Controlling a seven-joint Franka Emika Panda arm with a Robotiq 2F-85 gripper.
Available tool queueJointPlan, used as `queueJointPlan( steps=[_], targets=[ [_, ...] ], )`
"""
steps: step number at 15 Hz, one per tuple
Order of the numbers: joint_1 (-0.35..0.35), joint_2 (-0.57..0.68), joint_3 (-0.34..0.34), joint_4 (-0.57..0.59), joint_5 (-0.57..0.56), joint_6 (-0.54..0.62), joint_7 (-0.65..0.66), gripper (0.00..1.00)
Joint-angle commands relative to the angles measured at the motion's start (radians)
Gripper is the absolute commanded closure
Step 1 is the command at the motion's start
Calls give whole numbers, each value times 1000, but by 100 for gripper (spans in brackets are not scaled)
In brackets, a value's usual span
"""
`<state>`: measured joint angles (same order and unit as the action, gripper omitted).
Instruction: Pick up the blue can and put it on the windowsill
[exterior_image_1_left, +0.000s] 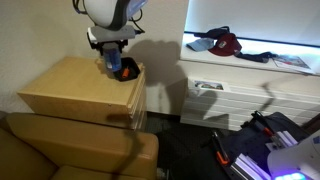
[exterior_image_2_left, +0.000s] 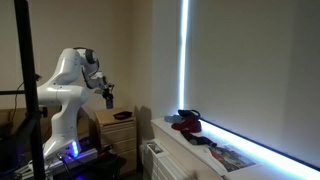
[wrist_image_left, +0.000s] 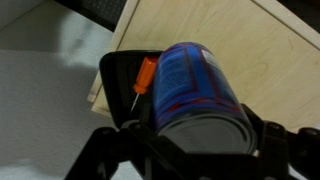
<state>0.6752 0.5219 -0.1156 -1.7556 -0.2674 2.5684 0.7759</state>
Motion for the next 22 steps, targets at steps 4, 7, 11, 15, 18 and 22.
queueJointPlan(
  steps=[4,7,11,15,18,22],
  targets=[
    [-94,-341,4,-202,-195,-344,95,43],
    [-230,-474,51,-313,-167,-357,194,43],
    [-372,-490,126,-325,-117,-356,189,18],
    [-438,-588,138,-422,-75,-335,182,18],
    [-473,-542,133,-419,-157,-351,271,43],
    [-616,-536,59,-444,-258,-357,364,43]
  ],
)
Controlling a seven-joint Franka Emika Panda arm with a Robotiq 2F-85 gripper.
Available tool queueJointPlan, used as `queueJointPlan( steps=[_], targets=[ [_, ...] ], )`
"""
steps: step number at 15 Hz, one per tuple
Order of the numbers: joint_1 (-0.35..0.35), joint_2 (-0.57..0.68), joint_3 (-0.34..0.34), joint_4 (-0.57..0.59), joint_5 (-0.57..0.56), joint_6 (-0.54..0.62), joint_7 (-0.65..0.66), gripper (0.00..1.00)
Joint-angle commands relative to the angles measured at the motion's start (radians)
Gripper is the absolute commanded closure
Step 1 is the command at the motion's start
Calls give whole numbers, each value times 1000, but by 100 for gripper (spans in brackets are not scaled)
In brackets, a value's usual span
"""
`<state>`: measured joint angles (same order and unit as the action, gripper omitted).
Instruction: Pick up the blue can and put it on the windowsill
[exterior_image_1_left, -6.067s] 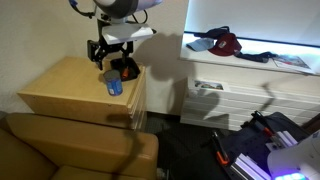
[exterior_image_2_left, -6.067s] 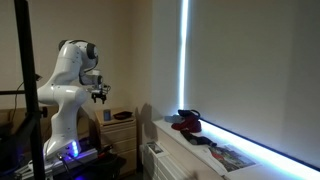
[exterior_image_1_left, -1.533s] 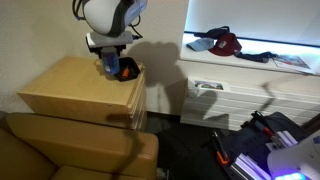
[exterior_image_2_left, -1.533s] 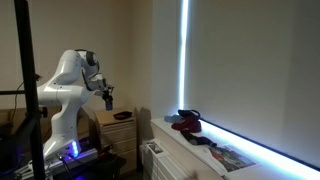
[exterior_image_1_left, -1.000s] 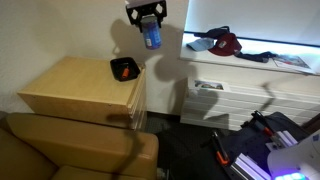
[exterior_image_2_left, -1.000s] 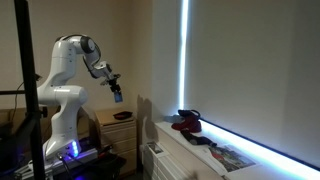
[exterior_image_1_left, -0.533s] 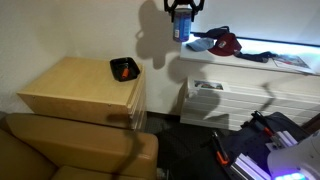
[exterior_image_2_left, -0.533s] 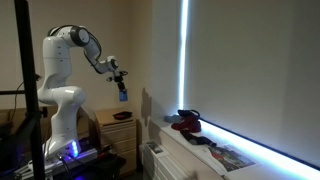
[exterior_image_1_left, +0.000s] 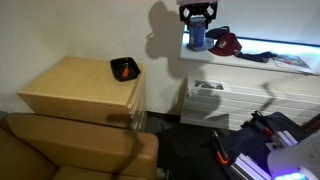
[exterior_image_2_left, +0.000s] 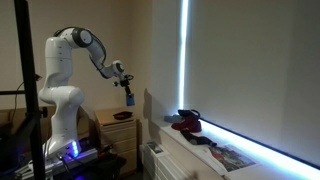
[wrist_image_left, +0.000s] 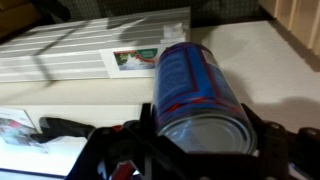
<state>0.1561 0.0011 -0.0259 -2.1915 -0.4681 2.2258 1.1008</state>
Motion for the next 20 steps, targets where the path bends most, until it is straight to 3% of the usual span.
queueJointPlan(
  steps=[1,5,6,9,10,13,20],
  targets=[
    [-133,-13,-55,-3,-78,-15,52,43],
    [-268,5,-153,57,-53,-9,60,43],
    [-245,11,-124,20,-67,2,45,18],
    [-288,10,-157,42,-65,2,45,18],
    [-281,26,-150,36,-92,14,74,43],
    [-278,159,-151,136,-48,-12,254,43],
    [-252,479,-212,501,118,-69,524,43]
  ],
)
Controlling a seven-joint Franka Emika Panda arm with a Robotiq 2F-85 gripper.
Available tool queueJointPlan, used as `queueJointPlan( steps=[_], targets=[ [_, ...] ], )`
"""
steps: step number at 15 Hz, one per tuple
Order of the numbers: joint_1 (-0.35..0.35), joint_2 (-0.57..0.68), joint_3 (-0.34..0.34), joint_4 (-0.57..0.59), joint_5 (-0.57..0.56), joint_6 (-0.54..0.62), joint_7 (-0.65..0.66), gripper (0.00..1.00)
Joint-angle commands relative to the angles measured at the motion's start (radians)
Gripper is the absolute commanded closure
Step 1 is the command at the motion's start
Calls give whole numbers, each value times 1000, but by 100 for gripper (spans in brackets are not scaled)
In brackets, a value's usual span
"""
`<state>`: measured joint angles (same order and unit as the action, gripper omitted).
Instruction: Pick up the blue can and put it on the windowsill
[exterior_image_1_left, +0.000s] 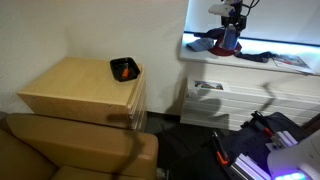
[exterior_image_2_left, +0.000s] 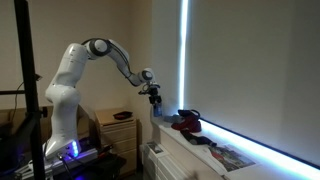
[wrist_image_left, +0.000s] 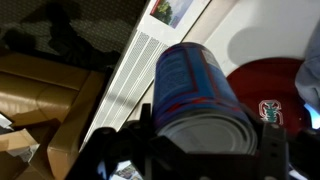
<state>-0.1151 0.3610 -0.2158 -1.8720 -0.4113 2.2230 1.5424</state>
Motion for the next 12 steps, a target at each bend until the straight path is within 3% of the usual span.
queueJointPlan(
  steps=[1,2,3,5,6,7,12],
  targets=[
    [21,160,-20,236,97,-89,103,43],
    [29,185,-19,278,112,-116,119,43],
    [23,124,-26,157,85,-41,81,18],
    [32,177,-24,229,103,-70,106,18],
    [36,188,-24,244,106,-75,113,43],
    [46,215,-35,256,96,-72,152,43],
    [19,347,-22,377,253,-63,286,43]
  ],
)
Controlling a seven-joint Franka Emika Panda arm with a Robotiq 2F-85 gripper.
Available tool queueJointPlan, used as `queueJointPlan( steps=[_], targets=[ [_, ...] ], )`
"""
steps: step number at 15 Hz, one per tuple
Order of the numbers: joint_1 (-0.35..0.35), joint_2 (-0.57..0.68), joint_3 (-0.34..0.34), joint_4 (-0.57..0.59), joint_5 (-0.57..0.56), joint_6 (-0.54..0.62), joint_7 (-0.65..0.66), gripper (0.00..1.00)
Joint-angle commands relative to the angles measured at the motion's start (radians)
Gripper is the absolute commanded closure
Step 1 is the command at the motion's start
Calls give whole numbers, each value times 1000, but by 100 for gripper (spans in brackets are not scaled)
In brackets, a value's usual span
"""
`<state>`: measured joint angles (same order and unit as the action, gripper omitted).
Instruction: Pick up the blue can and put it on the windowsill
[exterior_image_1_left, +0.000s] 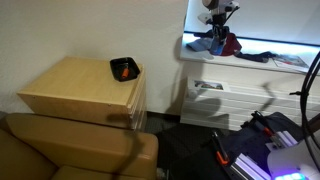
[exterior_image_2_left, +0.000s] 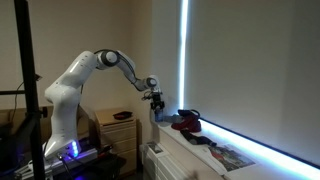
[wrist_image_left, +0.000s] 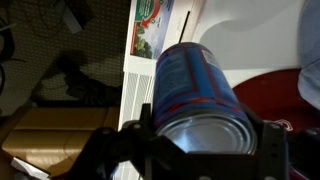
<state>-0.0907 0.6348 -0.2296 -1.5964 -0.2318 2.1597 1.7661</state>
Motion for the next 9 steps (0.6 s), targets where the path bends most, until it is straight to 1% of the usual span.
queueJointPlan(
  steps=[1,5,9],
  targets=[
    [-17,77,-15,106,96,13,79,43],
    [-23,152,-49,199,139,34,181,43],
    [-38,235,-58,293,155,-6,239,43]
  ],
)
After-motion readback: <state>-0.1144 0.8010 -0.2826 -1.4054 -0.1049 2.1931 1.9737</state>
